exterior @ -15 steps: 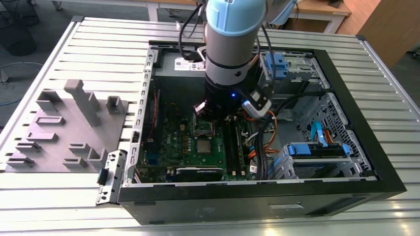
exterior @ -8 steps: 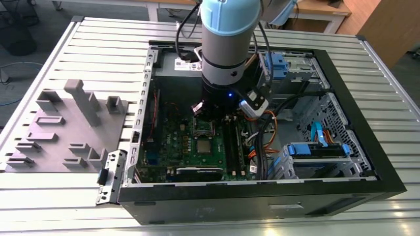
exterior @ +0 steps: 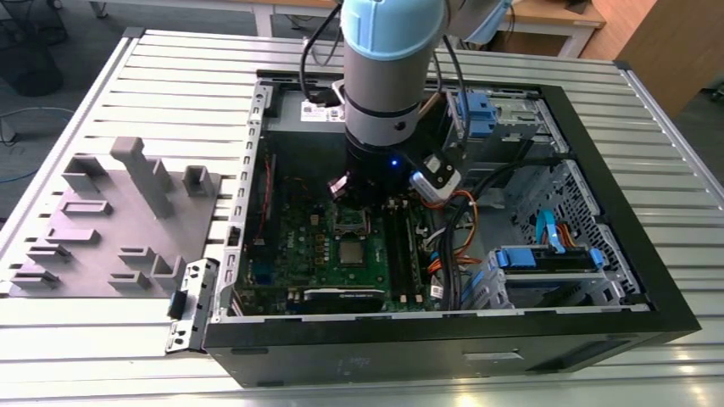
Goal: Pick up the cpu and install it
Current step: 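Install the first cpu locking lever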
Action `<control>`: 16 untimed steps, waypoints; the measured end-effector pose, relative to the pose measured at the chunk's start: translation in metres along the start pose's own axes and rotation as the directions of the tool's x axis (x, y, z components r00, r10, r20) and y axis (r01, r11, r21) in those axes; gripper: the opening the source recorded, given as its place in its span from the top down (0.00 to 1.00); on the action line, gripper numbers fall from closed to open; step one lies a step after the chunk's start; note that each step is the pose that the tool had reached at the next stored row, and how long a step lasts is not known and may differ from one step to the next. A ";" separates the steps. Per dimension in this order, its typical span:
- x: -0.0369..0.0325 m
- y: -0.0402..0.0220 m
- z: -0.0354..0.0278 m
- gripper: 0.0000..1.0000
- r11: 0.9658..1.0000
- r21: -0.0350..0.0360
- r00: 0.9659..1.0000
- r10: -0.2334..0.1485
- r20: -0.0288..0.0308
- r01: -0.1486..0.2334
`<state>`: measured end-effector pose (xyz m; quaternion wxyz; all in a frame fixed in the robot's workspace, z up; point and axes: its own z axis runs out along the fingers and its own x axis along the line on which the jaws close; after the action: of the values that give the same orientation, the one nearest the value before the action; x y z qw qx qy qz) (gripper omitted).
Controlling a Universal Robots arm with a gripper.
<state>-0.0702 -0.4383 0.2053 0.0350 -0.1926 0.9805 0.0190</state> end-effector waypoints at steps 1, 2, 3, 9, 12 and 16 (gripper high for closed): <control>0.0002 0.0000 -0.0014 0.89 1.000 0.001 1.000 0.000 0.002 0.000; 0.0004 0.0001 -0.0026 0.89 1.000 0.001 1.000 0.000 0.003 0.000; 0.0006 0.0001 -0.0039 0.89 1.000 0.002 1.000 0.000 0.005 0.000; 0.0031 -0.0008 -0.0096 0.89 1.000 0.005 1.000 -0.002 0.012 0.002; 0.0048 -0.0019 -0.0117 0.89 1.000 0.006 1.000 -0.003 0.015 0.003; 0.0071 -0.0059 -0.0139 0.89 1.000 0.006 1.000 -0.004 0.015 0.003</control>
<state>-0.0753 -0.4472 0.2185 0.0432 -0.1941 0.9799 0.0174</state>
